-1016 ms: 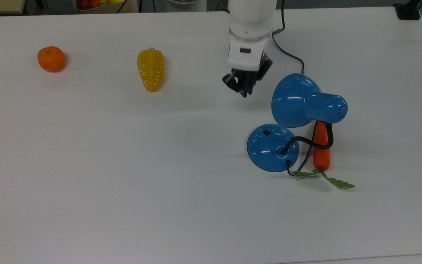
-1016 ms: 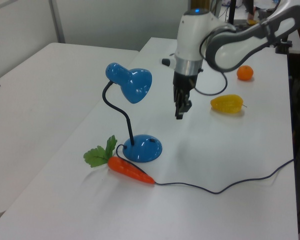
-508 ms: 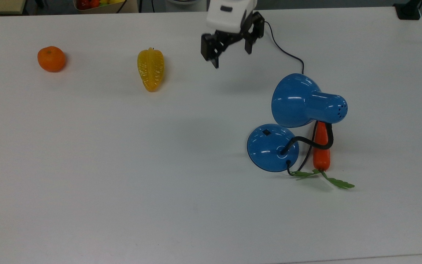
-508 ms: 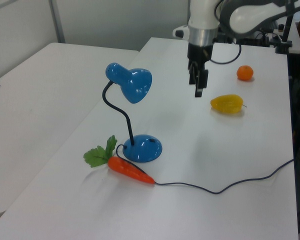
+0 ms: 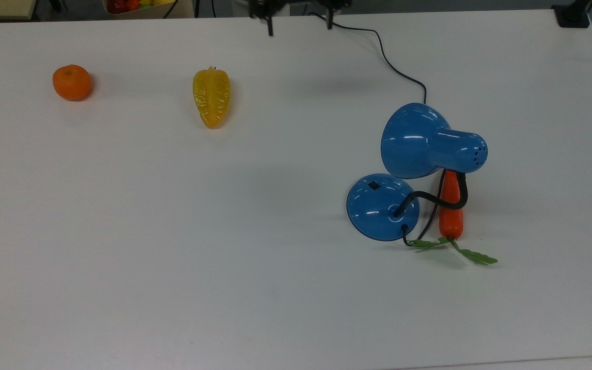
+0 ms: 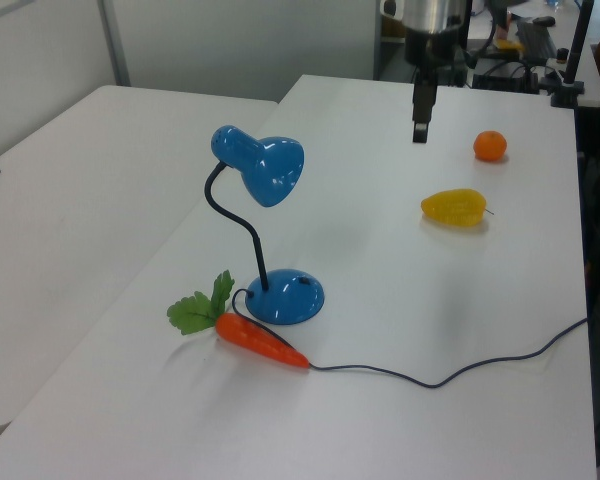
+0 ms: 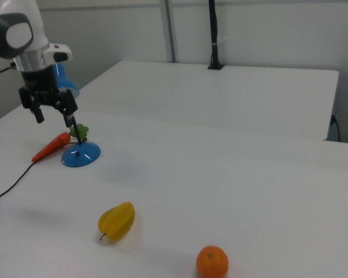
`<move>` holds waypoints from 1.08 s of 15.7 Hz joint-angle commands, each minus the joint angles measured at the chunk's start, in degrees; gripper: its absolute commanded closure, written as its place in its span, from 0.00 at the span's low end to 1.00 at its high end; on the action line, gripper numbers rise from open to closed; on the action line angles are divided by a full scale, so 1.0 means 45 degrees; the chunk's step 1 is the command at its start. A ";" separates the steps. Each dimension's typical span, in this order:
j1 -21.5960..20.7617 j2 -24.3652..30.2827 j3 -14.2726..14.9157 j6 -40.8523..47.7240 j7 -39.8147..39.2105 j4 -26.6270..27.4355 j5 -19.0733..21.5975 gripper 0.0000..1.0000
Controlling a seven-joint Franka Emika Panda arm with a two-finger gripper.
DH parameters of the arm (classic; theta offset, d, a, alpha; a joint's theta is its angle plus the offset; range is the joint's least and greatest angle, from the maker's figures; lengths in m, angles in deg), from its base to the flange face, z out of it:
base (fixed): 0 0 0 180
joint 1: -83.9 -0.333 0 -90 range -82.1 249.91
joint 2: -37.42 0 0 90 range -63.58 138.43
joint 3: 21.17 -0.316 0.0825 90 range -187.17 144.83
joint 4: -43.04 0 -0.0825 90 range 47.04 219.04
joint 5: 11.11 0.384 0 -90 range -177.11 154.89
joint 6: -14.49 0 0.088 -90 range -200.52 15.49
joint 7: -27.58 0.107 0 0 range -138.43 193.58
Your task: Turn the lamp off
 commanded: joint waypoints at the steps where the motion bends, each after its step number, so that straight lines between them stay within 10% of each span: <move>1: 0.0824 0.0339 -0.0059 0.1408 0.0213 -0.0899 0.0698 0.00; 17: 0.0689 0.0459 0.1601 -0.0583 -0.2444 -0.0763 0.0720 0.00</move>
